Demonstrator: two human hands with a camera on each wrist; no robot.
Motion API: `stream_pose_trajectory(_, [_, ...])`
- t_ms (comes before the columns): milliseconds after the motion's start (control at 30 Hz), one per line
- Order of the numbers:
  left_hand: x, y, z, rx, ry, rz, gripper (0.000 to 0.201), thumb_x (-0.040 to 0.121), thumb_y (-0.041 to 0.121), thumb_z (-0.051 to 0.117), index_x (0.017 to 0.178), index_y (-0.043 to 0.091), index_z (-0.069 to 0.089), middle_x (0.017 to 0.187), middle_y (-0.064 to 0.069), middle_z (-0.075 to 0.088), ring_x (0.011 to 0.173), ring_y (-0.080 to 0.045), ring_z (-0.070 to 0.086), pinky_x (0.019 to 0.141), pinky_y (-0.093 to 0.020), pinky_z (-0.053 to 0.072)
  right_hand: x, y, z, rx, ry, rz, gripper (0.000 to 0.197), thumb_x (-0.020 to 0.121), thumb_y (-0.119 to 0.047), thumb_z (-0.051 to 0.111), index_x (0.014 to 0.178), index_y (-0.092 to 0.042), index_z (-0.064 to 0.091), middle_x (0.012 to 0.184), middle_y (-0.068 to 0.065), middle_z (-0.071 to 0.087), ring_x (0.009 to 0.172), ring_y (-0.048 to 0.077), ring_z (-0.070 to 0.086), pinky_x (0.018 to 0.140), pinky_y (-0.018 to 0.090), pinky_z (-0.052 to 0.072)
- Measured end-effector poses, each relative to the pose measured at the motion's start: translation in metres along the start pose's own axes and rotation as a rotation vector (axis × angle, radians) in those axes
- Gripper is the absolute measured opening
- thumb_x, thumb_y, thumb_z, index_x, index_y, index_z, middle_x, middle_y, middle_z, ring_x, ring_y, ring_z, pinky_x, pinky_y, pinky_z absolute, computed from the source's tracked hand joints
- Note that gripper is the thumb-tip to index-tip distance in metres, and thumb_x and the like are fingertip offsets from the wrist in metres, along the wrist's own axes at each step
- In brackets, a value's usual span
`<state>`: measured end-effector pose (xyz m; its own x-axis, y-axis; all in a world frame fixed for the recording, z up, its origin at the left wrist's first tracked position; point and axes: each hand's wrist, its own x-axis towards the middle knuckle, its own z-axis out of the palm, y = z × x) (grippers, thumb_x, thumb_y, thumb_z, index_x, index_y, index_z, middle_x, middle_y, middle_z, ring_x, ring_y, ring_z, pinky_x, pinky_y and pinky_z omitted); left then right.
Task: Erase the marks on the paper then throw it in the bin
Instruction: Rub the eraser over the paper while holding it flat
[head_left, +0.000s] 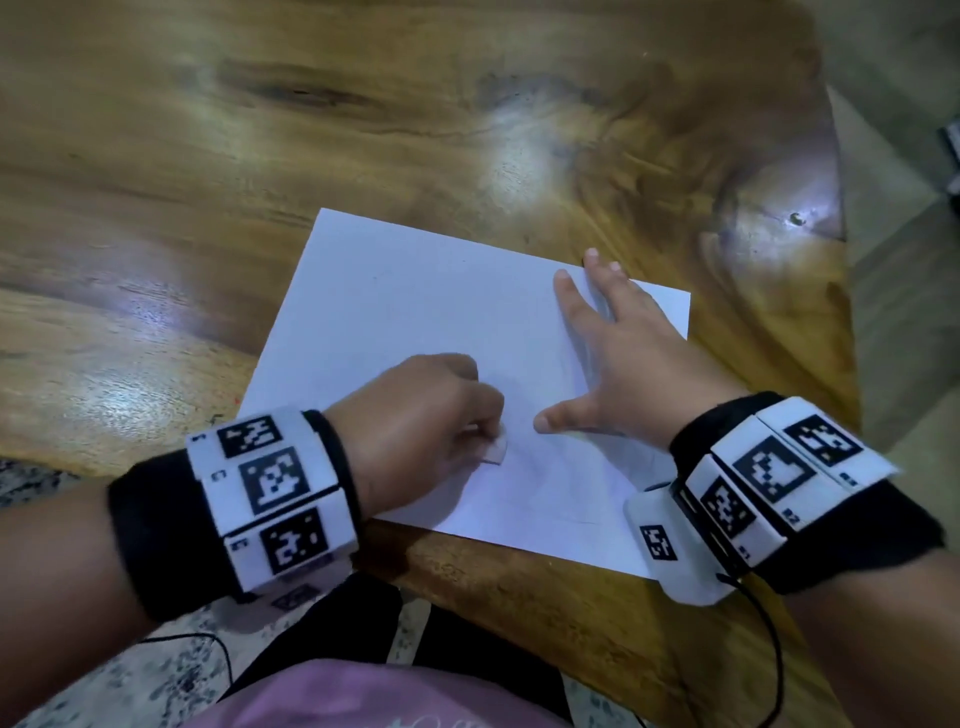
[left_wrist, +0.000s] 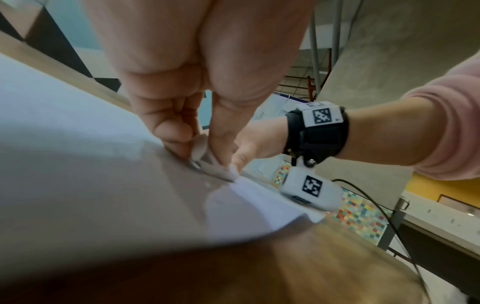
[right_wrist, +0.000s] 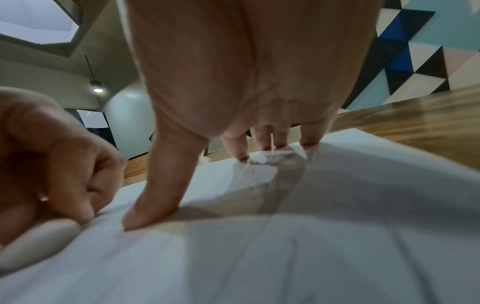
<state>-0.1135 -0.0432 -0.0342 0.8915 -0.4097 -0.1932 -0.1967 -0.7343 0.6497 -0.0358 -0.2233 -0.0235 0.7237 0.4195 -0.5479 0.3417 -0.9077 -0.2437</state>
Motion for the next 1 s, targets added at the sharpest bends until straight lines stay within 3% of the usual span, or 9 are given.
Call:
stream_pose_trajectory(100, [-0.021,0.007,0.01,-0.027,-0.084,0.018,0.013,0.078,0.024,0.053,0.066,0.019,0.057,0.076,0.002,0.049,0.067,-0.018,0.056,0.063,-0.029,0.044,0.0,0.0,0.0,0.006,-0.002,-0.007,0.124,0.063,-0.059,0.074,0.148,-0.028,-0.012,0.153,-0.004,-0.028,0.142,0.011,-0.022,0.116,0.029,-0.003])
stream_pose_trajectory(200, [-0.03,0.008,0.011,-0.05,-0.163,0.006,0.009,0.075,0.018,0.052,0.066,0.02,0.055,0.076,0.005,0.046,0.068,-0.014,0.054,0.063,-0.024,0.044,0.0,0.0,0.001,0.001,0.0,-0.008,0.124,0.063,-0.059,0.074,0.148,-0.028,-0.012,0.153,-0.004,-0.029,0.142,0.012,-0.022,0.115,0.029,-0.003])
stream_pose_trajectory(333, [0.011,0.001,-0.007,0.029,0.049,-0.021,0.016,0.079,0.03,0.063,0.076,0.015,0.066,0.074,0.002,0.049,0.067,-0.015,0.05,0.056,-0.019,0.029,0.0,0.0,0.001,-0.002,0.001,-0.009,0.124,0.063,-0.059,0.073,0.148,-0.028,-0.012,0.153,-0.004,-0.029,0.142,0.012,-0.022,0.115,0.028,-0.004])
stream_pose_trajectory(433, [0.017,-0.001,-0.003,0.017,0.078,-0.033,0.017,0.08,0.031,0.063,0.076,0.014,0.064,0.075,0.002,0.05,0.069,-0.017,0.052,0.059,-0.021,0.035,-0.001,-0.001,0.0,-0.001,-0.001,-0.01,0.124,0.063,-0.059,0.073,0.148,-0.028,-0.012,0.153,-0.004,-0.029,0.142,0.012,-0.022,0.115,0.028,-0.004])
stream_pose_trajectory(500, [-0.003,0.005,0.006,-0.049,0.009,-0.01,0.018,0.08,0.033,0.059,0.07,0.018,0.06,0.073,0.004,0.046,0.068,-0.017,0.054,0.064,-0.026,0.04,0.0,0.0,-0.001,0.0,-0.007,-0.01,0.124,0.064,-0.059,0.073,0.148,-0.027,-0.013,0.153,-0.004,-0.03,0.142,0.012,-0.022,0.114,0.027,-0.005])
stream_pose_trajectory(600, [-0.027,0.013,0.017,-0.081,-0.175,-0.019,0.011,0.082,0.022,0.055,0.071,0.02,0.057,0.076,0.01,0.041,0.071,-0.011,0.052,0.067,-0.024,0.043,0.0,0.0,-0.001,0.003,-0.011,-0.012,0.124,0.064,-0.059,0.073,0.147,-0.028,-0.013,0.153,-0.004,-0.03,0.142,0.012,-0.023,0.114,0.027,-0.005])
stream_pose_trajectory(800, [0.001,0.008,0.008,-0.029,-0.015,-0.005,0.017,0.081,0.031,0.058,0.077,0.015,0.064,0.079,-0.001,0.053,0.072,-0.023,0.059,0.068,-0.036,0.05,-0.001,-0.001,-0.001,0.006,-0.006,-0.015,0.124,0.064,-0.059,0.073,0.148,-0.027,-0.013,0.153,-0.003,-0.03,0.142,0.012,-0.023,0.115,0.028,-0.005])
stream_pose_trajectory(933, [-0.023,0.016,0.019,-0.061,-0.187,0.028,0.011,0.082,0.019,0.053,0.072,0.019,0.058,0.079,0.005,0.045,0.073,-0.016,0.054,0.068,-0.033,0.047,0.0,0.0,0.0,0.007,-0.006,-0.017,0.125,0.064,-0.059,0.073,0.148,-0.028,-0.013,0.153,-0.003,-0.03,0.142,0.012,-0.023,0.114,0.027,-0.006])
stream_pose_trajectory(1000, [-0.027,0.016,0.019,-0.09,-0.227,0.015,0.012,0.081,0.023,0.049,0.076,0.021,0.06,0.08,0.006,0.045,0.076,-0.013,0.053,0.07,-0.031,0.046,0.0,0.0,0.0,0.005,-0.003,-0.019,0.124,0.064,-0.059,0.073,0.147,-0.028,-0.013,0.153,-0.003,-0.03,0.141,0.012,-0.024,0.114,0.027,-0.007])
